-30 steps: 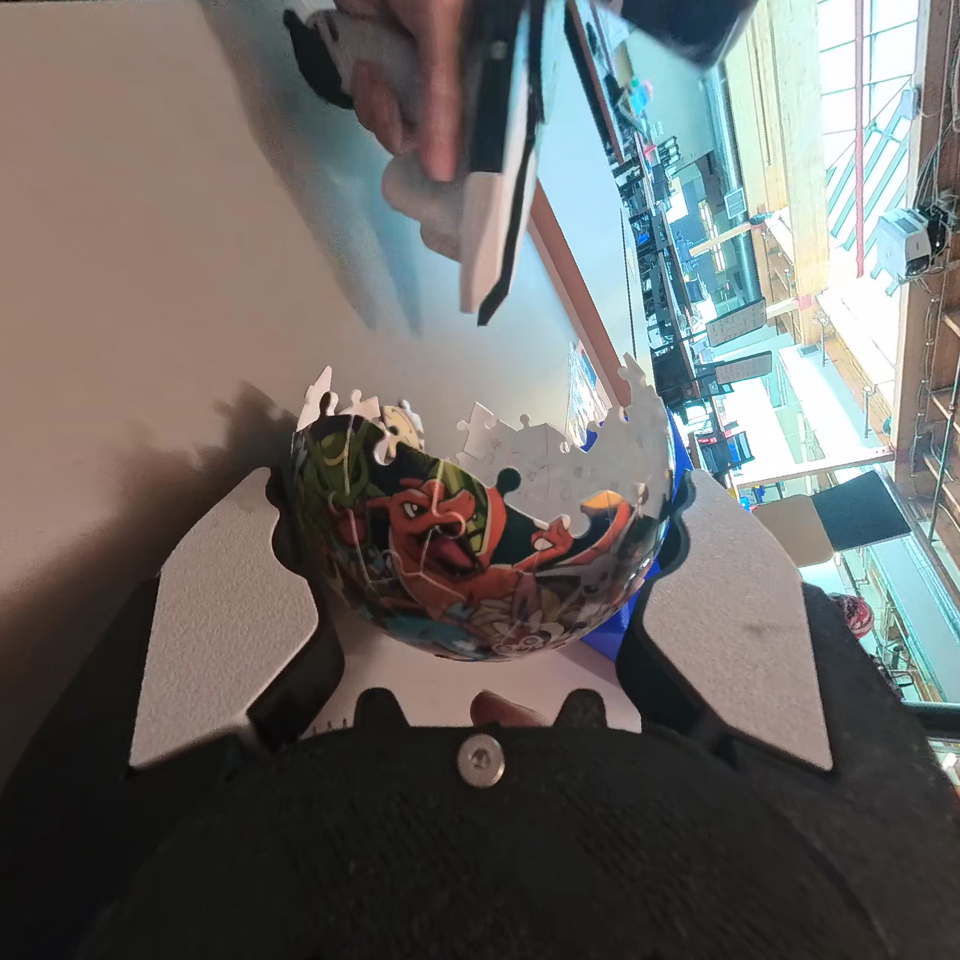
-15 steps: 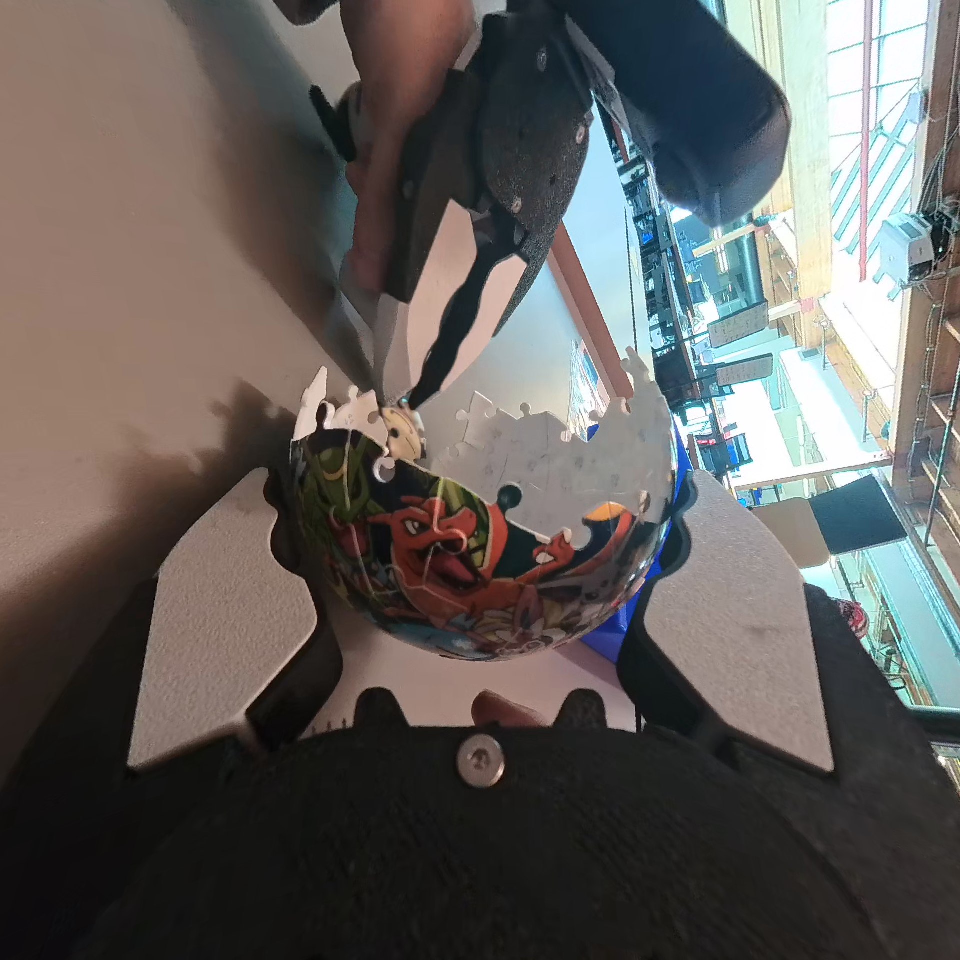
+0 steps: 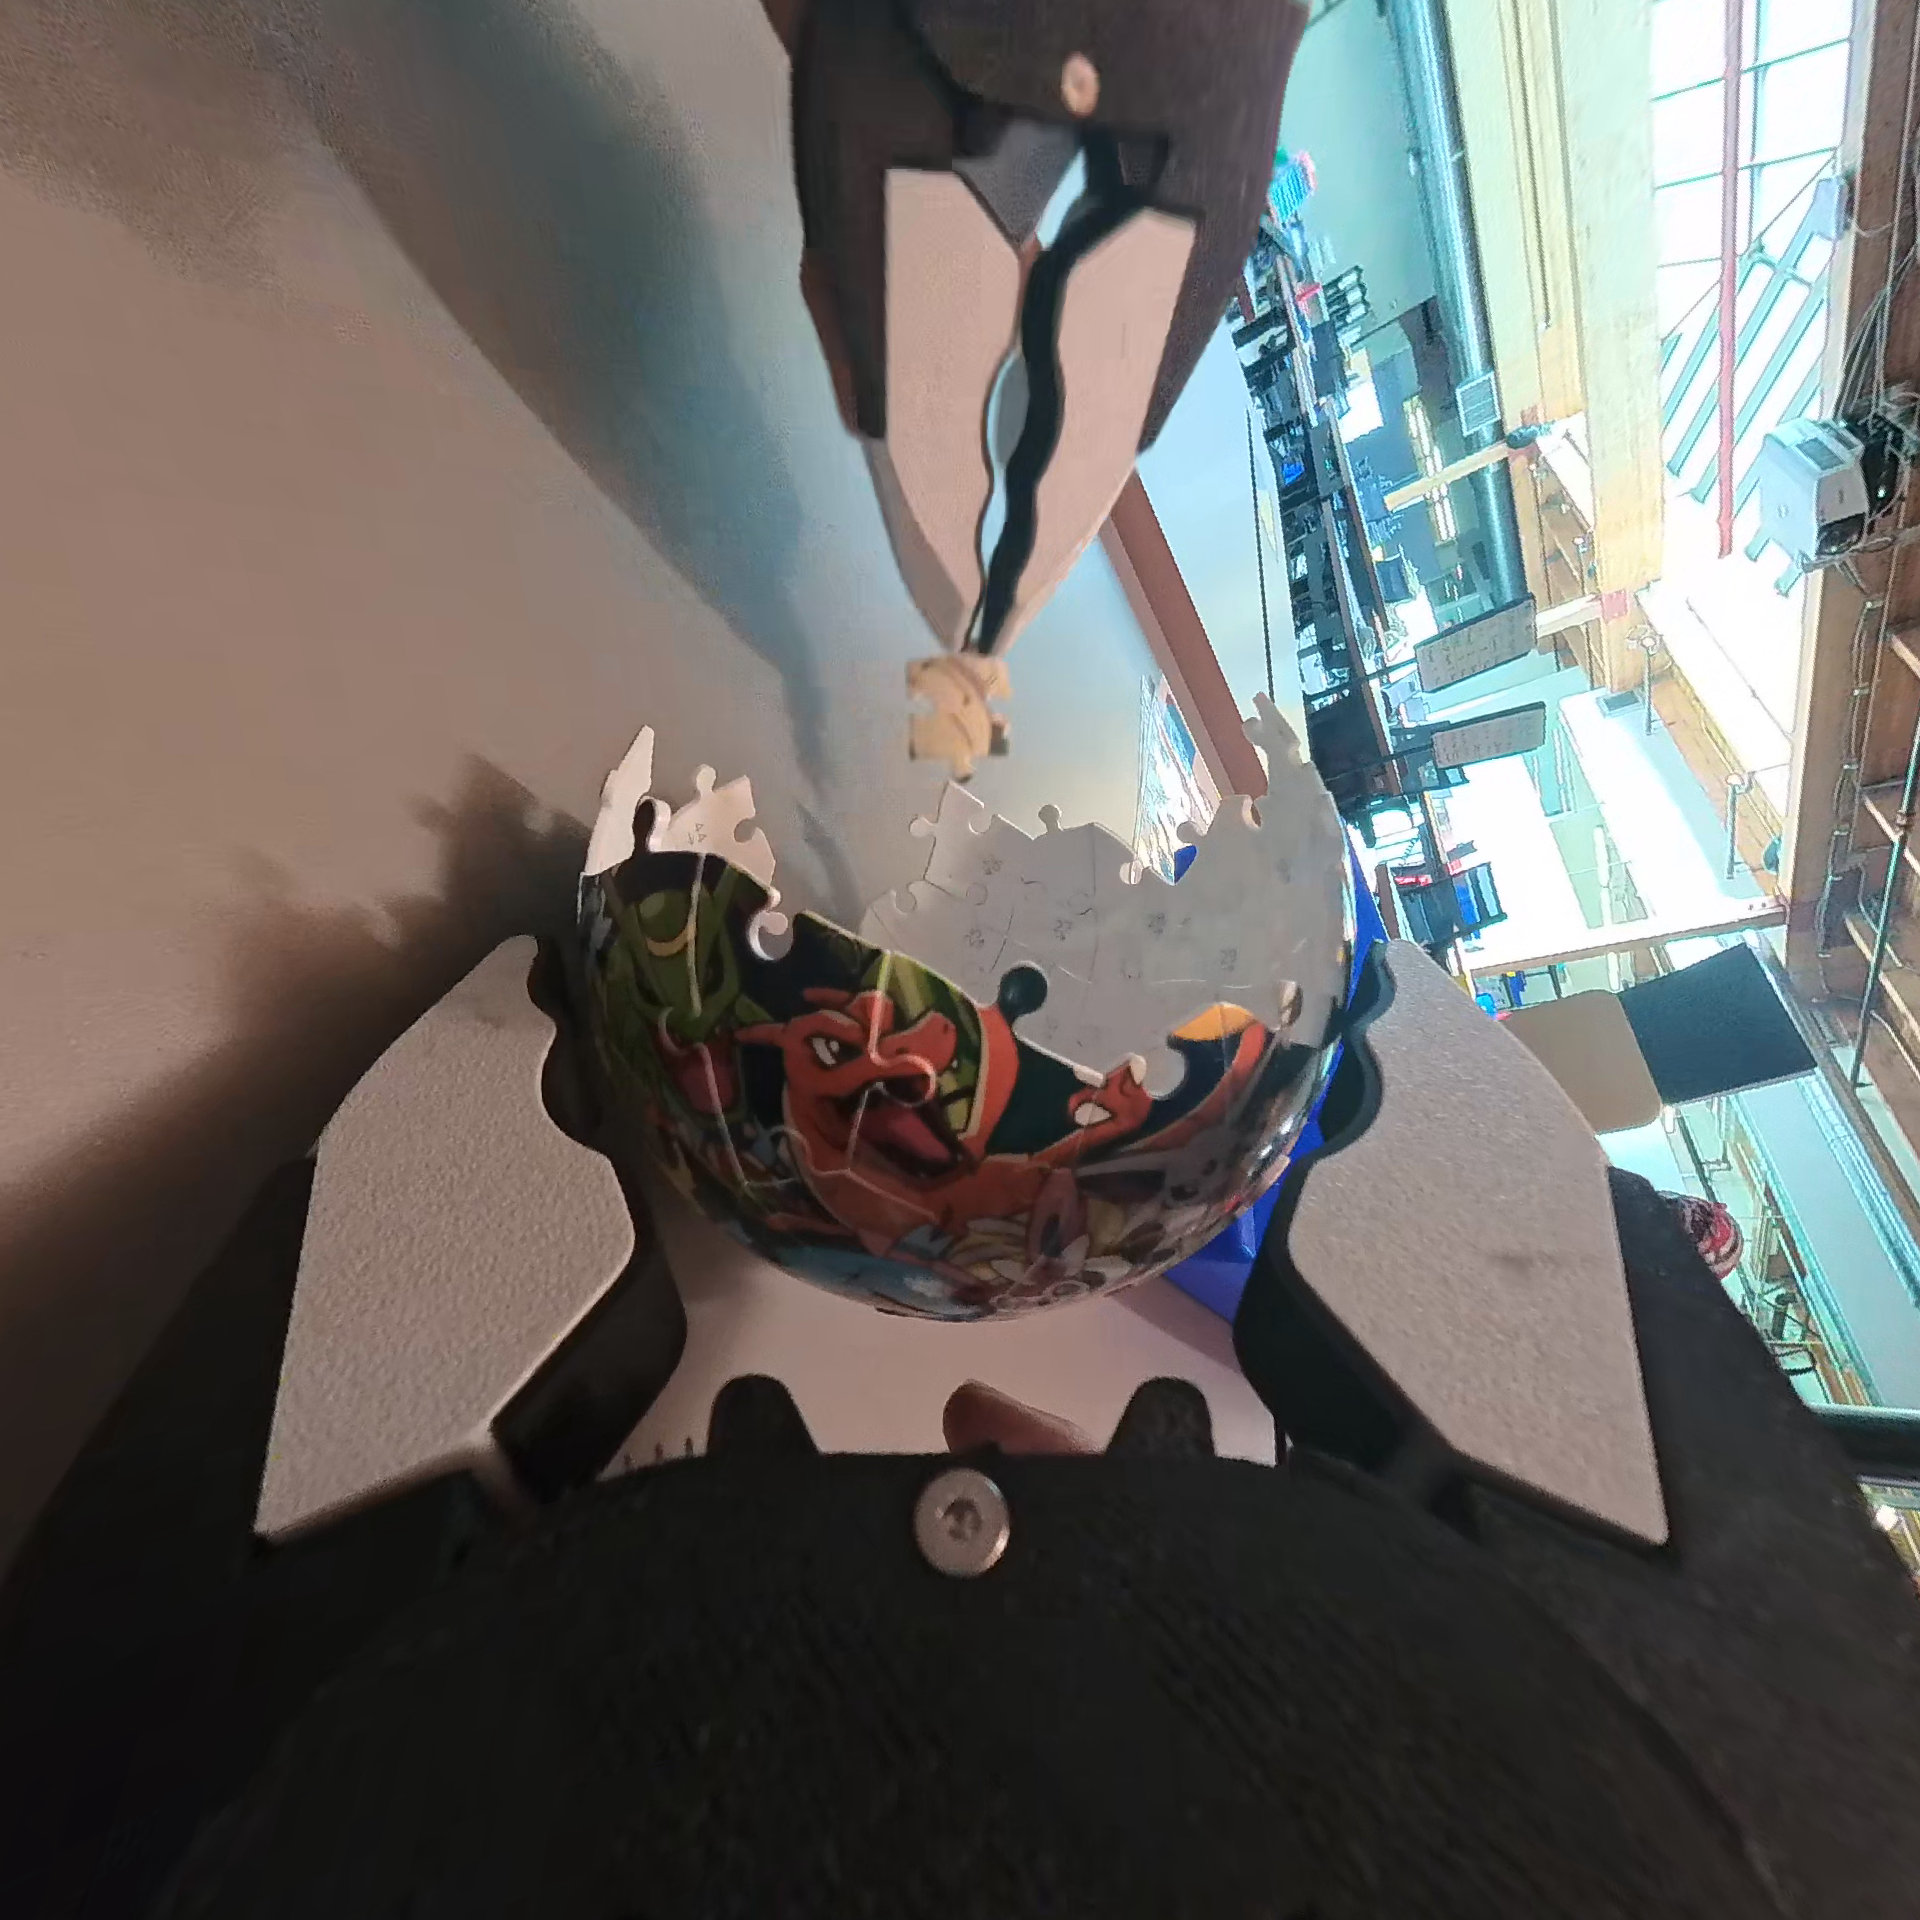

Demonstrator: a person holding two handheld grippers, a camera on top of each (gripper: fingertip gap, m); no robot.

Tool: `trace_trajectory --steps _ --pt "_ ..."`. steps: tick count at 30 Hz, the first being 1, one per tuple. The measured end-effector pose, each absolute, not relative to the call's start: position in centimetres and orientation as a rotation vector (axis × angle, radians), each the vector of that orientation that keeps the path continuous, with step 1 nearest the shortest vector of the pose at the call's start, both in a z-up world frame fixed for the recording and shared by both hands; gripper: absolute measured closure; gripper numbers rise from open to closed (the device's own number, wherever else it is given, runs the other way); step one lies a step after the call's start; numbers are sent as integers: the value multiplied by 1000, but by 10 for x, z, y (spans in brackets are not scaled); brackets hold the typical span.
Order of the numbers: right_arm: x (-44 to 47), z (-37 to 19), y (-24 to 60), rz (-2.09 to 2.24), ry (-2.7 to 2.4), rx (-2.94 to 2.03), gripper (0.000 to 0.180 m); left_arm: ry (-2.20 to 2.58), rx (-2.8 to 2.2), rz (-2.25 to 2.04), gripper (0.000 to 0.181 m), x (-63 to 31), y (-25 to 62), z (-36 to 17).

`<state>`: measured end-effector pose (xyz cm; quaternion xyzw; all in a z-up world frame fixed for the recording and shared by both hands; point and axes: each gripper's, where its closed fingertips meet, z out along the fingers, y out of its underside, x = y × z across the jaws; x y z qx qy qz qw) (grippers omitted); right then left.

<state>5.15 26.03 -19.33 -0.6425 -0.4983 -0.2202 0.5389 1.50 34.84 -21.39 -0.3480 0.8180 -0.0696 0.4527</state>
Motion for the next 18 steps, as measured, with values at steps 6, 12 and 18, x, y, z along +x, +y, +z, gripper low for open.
trace_trajectory --steps 6,12,18 --pt "51 -193 261 -521 -1179 -1528 43 1933 99 482 177 -1 327 -213" --pt "50 -193 261 -523 -1182 -1526 43 1827 381 531 177 -13 306 -217" --pt "49 -193 261 -523 -1183 -1524 42 1843 485 482 176 -21 290 -229"
